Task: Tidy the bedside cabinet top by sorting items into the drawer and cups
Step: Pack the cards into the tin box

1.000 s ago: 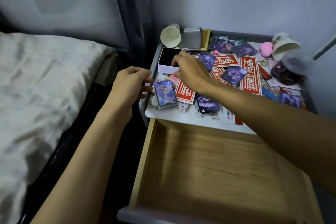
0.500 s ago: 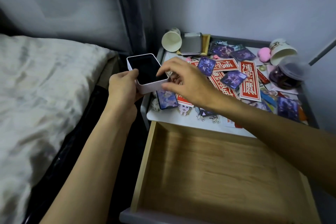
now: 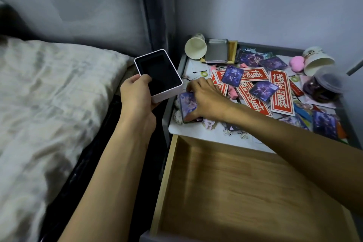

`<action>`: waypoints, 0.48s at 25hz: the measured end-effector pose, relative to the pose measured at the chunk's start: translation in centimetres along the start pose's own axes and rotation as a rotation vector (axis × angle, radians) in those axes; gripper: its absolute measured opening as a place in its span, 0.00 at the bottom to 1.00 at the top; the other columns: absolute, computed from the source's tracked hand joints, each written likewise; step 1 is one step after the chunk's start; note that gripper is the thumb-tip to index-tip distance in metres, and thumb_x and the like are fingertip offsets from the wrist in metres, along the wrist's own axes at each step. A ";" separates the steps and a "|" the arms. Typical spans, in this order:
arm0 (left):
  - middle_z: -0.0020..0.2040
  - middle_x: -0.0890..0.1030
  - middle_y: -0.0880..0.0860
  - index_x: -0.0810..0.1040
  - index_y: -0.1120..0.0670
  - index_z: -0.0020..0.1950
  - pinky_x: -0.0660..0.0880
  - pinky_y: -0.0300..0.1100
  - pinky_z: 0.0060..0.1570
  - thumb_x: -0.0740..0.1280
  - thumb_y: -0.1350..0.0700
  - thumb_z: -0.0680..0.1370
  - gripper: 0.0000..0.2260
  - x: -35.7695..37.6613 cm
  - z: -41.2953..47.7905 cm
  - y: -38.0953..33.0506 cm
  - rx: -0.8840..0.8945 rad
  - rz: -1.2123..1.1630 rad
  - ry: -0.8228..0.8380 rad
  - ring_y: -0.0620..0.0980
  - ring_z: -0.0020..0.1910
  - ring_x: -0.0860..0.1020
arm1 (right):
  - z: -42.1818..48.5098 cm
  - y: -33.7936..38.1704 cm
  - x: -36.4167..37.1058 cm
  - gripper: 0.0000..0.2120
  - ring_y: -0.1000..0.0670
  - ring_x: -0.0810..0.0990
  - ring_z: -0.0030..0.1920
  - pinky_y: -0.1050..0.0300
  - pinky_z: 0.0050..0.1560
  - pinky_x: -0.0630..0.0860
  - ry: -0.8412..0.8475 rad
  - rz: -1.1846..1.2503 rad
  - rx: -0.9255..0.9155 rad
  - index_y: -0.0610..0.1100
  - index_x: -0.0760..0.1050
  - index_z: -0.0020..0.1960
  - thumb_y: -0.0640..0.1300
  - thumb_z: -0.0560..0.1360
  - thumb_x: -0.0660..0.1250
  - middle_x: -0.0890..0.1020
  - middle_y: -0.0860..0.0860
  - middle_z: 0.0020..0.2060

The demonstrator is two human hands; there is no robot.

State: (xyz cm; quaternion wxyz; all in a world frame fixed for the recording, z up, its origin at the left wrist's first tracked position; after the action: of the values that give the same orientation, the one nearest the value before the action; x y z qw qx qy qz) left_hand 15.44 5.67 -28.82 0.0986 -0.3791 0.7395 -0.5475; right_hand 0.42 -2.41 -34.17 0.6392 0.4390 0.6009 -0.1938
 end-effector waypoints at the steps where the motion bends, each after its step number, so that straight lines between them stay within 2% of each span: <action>1: 0.47 0.83 0.56 0.77 0.60 0.62 0.80 0.45 0.40 0.61 0.63 0.78 0.13 0.0 0.0 0.0 -0.007 -0.001 0.002 0.52 0.42 0.82 | -0.1 0.1 0.1 0.41 0.49 0.66 0.60 0.56 0.57 0.69 -0.024 0.095 0.004 0.45 0.64 0.67 0.56 0.62 0.80 0.68 0.48 0.60; 3: 0.44 0.82 0.56 0.78 0.59 0.60 0.81 0.46 0.41 0.61 0.63 0.78 0.12 0.1 -0.2 0.0 -0.012 0.008 0.010 0.52 0.40 0.82 | -0.4 0.1 -0.4 0.32 0.49 0.74 0.57 0.64 0.49 0.73 -0.089 0.337 0.026 0.44 0.66 0.64 0.47 0.67 0.78 0.73 0.48 0.59; 6: 0.41 0.83 0.54 0.79 0.58 0.54 0.81 0.46 0.42 0.62 0.63 0.78 0.09 0.3 -0.5 0.2 -0.011 0.025 0.045 0.51 0.39 0.82 | -0.6 -2.1 -3.0 0.17 0.49 0.81 0.48 0.56 0.43 0.82 -0.247 0.691 0.199 0.46 0.72 0.62 0.40 0.75 0.70 0.78 0.48 0.57; 8: 0.41 0.82 0.53 0.79 0.57 0.52 0.80 0.47 0.43 0.62 0.63 0.78 0.08 0.6 -0.9 0.4 -0.012 0.043 0.063 0.51 0.40 0.81 | -0.2 -5.6 -5.0 0.15 0.52 0.81 0.47 0.60 0.39 0.81 -0.362 0.852 0.371 0.44 0.72 0.64 0.37 0.78 0.66 0.77 0.48 0.59; 10: 0.43 0.82 0.54 0.79 0.57 0.55 0.78 0.45 0.40 0.62 0.62 0.78 0.08 0.9 -1.0 0.8 -0.026 0.071 0.077 0.51 0.42 0.81 | 0.2 -9.6 -6.3 0.13 0.51 0.80 0.49 0.61 0.42 0.78 -0.476 0.747 0.514 0.42 0.75 0.62 0.38 0.78 0.67 0.79 0.45 0.59; 12: 0.46 0.83 0.56 0.78 0.59 0.59 0.78 0.41 0.33 0.62 0.62 0.79 0.11 1.2 -1.1 1.1 -0.049 0.090 0.094 0.51 0.41 0.82 | 0.7 -12.2 -6.4 0.16 0.46 0.79 0.55 0.53 0.54 0.77 -0.441 0.564 0.602 0.41 0.75 0.62 0.43 0.76 0.70 0.79 0.43 0.59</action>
State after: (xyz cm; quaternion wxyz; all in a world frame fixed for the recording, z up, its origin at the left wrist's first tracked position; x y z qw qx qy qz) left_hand 13.49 5.76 -29.06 0.0790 -0.3214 0.7728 -0.5415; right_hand -9.90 -11.32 -32.22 0.6237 0.6995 0.2249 -0.2666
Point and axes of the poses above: each hand's wrist, its own z-axis towards the middle knuckle, its own x-axis out of the palm, y = z × x, the point moved 2 cm from there along z, towards the middle knuckle
